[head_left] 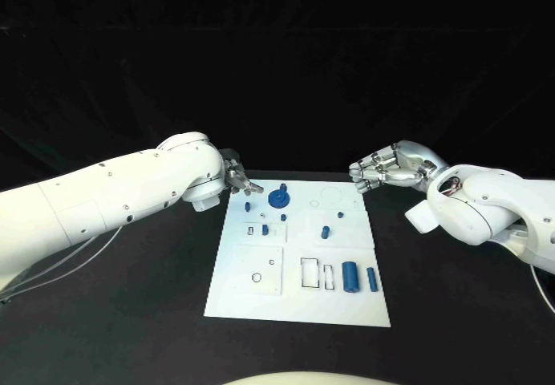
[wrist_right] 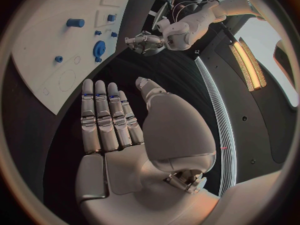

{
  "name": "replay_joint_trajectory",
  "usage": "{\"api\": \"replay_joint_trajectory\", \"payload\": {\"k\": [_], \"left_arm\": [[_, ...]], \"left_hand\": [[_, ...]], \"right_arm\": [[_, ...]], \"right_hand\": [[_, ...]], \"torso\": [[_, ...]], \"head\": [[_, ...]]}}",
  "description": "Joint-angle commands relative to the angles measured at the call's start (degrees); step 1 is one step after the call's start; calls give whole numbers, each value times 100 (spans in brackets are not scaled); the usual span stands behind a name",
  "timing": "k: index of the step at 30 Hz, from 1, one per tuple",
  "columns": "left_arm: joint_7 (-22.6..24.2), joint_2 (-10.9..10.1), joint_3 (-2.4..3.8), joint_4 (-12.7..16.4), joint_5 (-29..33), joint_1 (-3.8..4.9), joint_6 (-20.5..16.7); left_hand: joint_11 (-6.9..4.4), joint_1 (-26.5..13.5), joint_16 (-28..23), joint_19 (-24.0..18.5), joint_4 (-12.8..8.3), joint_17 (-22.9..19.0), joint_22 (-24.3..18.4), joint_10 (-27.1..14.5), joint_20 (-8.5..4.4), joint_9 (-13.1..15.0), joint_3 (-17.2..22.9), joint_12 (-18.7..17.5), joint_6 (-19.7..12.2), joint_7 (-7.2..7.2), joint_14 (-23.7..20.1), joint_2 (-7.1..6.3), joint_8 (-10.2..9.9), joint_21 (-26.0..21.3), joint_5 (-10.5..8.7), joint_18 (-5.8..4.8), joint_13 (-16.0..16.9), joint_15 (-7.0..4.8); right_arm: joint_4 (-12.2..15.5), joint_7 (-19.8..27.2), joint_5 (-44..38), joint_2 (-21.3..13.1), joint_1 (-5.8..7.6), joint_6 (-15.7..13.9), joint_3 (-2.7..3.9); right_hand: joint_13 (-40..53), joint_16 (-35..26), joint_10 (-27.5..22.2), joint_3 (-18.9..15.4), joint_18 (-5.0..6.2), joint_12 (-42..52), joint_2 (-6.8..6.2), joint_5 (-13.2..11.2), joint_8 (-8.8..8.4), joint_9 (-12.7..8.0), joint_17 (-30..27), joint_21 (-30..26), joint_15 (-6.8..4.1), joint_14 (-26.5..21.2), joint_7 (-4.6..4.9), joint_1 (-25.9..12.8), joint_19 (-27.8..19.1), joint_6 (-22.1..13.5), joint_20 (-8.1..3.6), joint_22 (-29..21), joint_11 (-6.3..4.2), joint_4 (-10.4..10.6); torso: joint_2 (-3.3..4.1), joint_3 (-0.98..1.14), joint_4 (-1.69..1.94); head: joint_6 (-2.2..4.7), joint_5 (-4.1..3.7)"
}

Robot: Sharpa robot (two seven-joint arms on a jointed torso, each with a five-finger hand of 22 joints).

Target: Assemble the parts on the task board

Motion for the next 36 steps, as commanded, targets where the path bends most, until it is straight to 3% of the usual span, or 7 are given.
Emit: {"api": "replay_joint_trajectory", "payload": {"k": [1,6,14,18,27,31,36], "left_arm": [[161,87,-4,-164,6,18,-96],[163,260,-49,-474,-49,23,75],[147,506,-110,-948,-280,8,489],[177,578,-117,-1096,-339,1,598],[219,750,-133,-1376,-400,-47,695],[223,825,-142,-1499,-436,-83,735],[233,885,-149,-1590,-450,-114,802]], "left_hand": [[2,66,4,-33,-4,1334,-7,-44,7,-21,-48,-26,-25,19,556,-16,-43,-26,18,13,-9,39],[4,78,2,-33,-5,1332,-8,-51,11,-37,-56,-35,-21,20,555,-10,-49,-28,19,13,-21,42],[34,54,-58,-126,0,1262,-140,-150,42,-151,-198,-130,-17,46,529,-3,-96,-105,8,42,-136,70],[39,69,-67,-127,-6,1251,-142,-163,52,-194,-279,-132,-10,51,524,-28,-108,-110,9,43,-151,77],[40,82,-73,-122,-6,1244,-135,-165,55,-209,-304,-126,-6,52,521,-35,-111,-109,11,41,-149,79],[40,91,-73,-118,-5,1245,-129,-157,57,-218,-312,-108,0,51,521,-23,-111,-106,15,40,-134,80],[40,97,-78,-117,-5,1239,-128,-166,58,-224,-316,-120,1,52,519,-15,-112,-106,16,40,-149,80]], "right_arm": [[-2,91,-53,2,-4,-7,0],[0,91,-57,9,-4,-4,0],[-7,83,-70,27,-4,17,0],[-9,80,-76,48,-4,26,0],[-17,77,-81,74,-4,40,0],[-19,77,-81,79,-4,46,0],[-21,80,-81,79,-4,46,0]], "right_hand": [[-5,-13,-41,-30,26,7,11,38,-16,1,-6,-36,-10,-26,1,-34,-20,-34,31,-5,-12,-14],[-5,-13,-41,-30,26,7,11,38,-16,1,-6,-36,-10,-26,1,-34,-20,-34,31,-5,-12,-14],[-3,-6,-36,-31,28,14,20,45,-11,3,-11,-39,-12,-21,-2,-26,-18,-28,32,-14,-16,-21],[-3,-3,-33,-31,29,17,23,52,-9,4,-14,-40,-13,-19,-4,-22,-16,-26,32,-19,-18,-24],[-1,2,-29,-31,32,25,33,77,-4,6,-20,-43,-16,-14,-8,-13,-12,-21,33,-30,-21,-32],[-1,2,-29,-31,32,25,33,77,-4,6,-20,-43,-16,-14,-8,-13,-12,-21,33,-30,-21,-32],[-1,5,-25,-30,33,31,41,94,0,8,-25,-44,-18,-10,-11,-9,-7,-16,32,-37,-25,-35]], "torso": [[7,-6,-2],[11,-6,5],[11,-5,-16],[12,-2,-24],[5,-6,-8],[8,-7,-21],[3,-5,-8]], "head": [[4,3],[-3,10],[-18,60],[-11,81],[-30,90],[-34,117],[-41,111]]}}
